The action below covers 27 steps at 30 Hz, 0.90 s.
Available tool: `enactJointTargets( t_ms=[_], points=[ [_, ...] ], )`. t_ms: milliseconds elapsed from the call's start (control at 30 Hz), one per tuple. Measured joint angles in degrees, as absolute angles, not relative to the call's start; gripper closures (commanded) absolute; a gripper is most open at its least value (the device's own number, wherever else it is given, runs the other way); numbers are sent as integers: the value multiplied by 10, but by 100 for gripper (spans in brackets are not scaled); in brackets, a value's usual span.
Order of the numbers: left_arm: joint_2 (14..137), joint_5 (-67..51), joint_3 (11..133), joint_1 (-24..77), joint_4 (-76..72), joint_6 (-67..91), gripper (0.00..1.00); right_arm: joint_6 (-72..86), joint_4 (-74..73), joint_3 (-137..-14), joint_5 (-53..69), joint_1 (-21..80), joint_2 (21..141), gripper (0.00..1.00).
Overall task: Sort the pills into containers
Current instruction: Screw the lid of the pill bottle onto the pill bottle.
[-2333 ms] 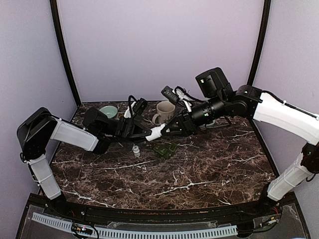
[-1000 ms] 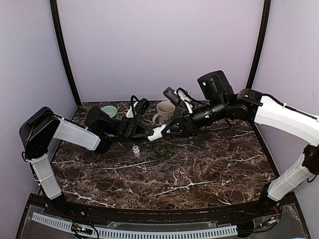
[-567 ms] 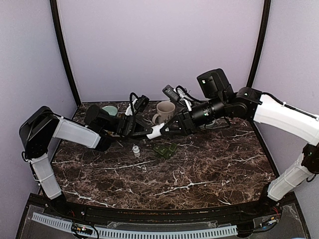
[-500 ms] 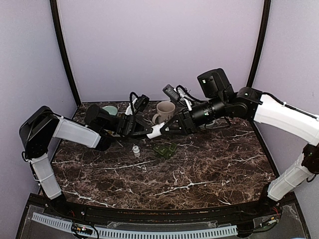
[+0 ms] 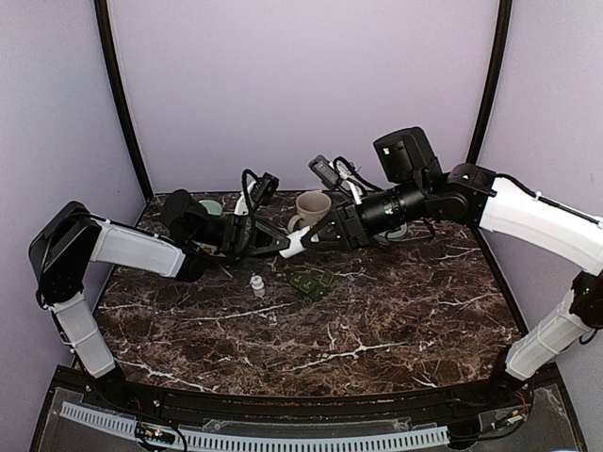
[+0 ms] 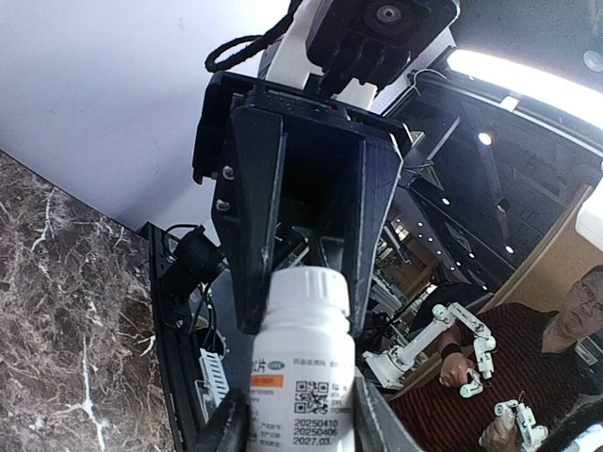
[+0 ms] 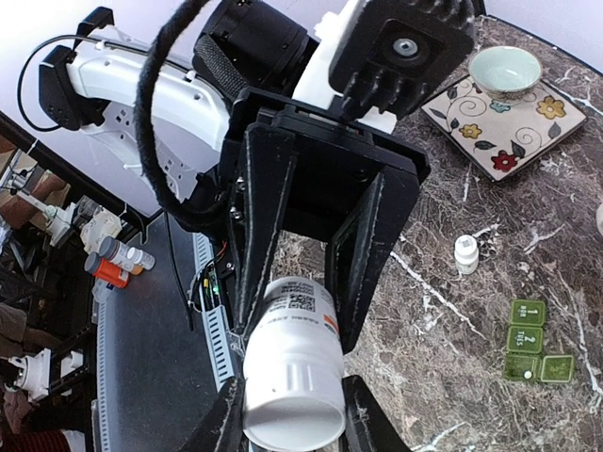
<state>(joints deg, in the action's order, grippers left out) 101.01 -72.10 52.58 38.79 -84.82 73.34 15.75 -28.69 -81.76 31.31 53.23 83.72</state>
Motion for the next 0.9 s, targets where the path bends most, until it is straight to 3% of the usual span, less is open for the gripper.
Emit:
enactJointTargets(
  t_ms=[600,900],
  points=[
    [903,-682,526,388,-517,456,88,223,-341,-876,317,529,876,88],
    [843,-566,542,401,-316,286,88,291,-345,-896,348,500,903,89]
  ],
)
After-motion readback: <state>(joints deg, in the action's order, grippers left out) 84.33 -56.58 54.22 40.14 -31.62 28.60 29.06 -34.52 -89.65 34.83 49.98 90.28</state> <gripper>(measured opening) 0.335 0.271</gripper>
